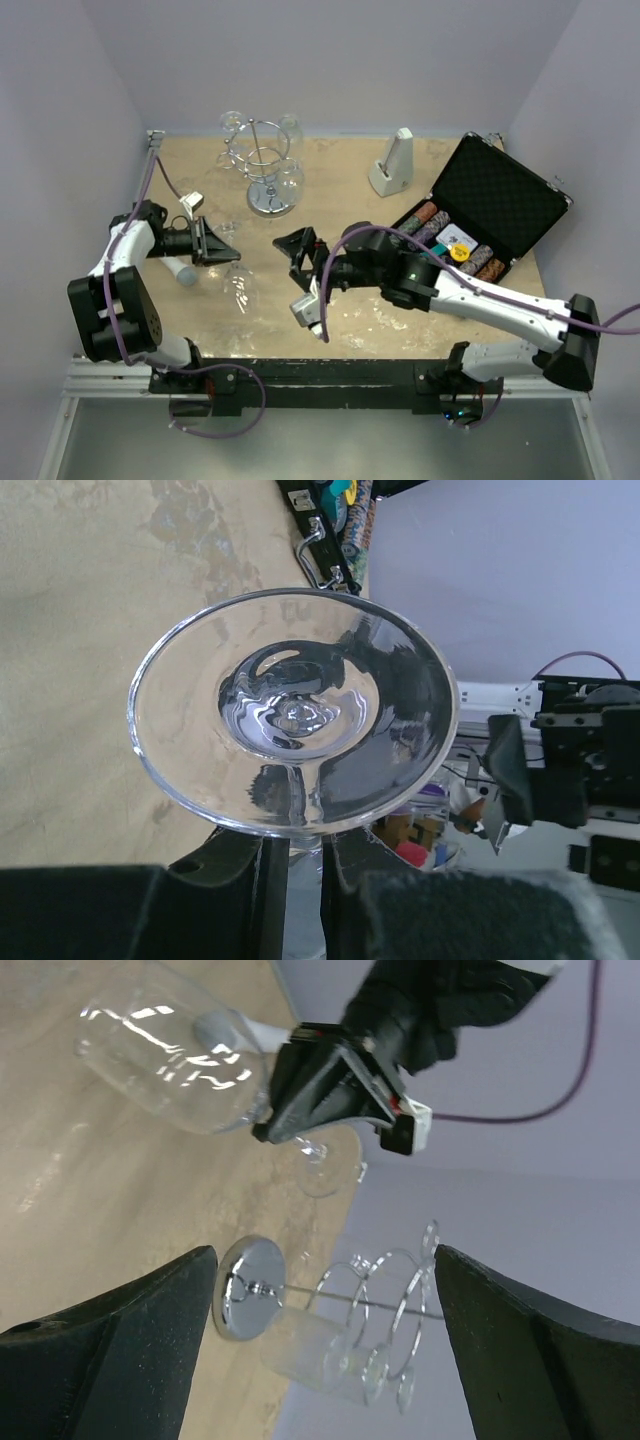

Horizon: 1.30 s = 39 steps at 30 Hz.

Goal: Take the wine glass off the wine glass rack

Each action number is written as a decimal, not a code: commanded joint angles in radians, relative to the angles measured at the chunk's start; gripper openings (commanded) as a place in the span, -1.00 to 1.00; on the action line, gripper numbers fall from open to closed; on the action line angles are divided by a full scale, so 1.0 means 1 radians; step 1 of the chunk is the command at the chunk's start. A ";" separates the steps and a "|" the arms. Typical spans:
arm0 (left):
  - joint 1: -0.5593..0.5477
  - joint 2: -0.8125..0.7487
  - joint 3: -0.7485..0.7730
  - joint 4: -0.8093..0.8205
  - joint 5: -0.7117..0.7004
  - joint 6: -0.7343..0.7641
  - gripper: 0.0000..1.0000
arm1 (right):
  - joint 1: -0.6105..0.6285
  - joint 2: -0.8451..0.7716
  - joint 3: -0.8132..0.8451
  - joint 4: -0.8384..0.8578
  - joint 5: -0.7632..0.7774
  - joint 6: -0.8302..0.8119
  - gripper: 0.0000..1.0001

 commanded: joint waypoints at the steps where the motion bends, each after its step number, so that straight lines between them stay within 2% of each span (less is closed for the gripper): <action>1: 0.006 0.014 -0.005 -0.045 0.075 -0.042 -1.00 | 0.054 0.109 0.033 -0.036 -0.005 -0.202 0.86; 7: 0.006 0.034 -0.094 -0.036 0.128 -0.144 -1.00 | 0.109 0.239 0.022 0.016 0.049 -0.331 0.90; 10: 0.006 0.043 -0.096 -0.055 0.136 -0.152 -1.00 | 0.109 0.301 0.080 -0.001 0.041 -0.302 0.89; 13: 0.006 0.057 -0.099 -0.058 0.127 -0.157 -1.00 | 0.123 0.296 0.059 0.046 0.010 -0.319 0.89; 20: 0.006 0.062 -0.125 -0.049 0.128 -0.190 -1.00 | 0.183 0.322 0.018 0.172 0.050 -0.275 0.92; 26: 0.006 0.066 -0.186 0.014 0.188 -0.272 -1.00 | 0.192 0.381 0.055 0.194 0.070 -0.261 0.93; 32: 0.004 0.068 -0.186 0.011 0.193 -0.275 -1.00 | 0.195 0.411 0.067 0.215 0.081 -0.270 0.92; 39: 0.004 0.069 -0.186 0.011 0.190 -0.273 -1.00 | 0.197 0.421 0.067 0.254 0.109 -0.262 0.82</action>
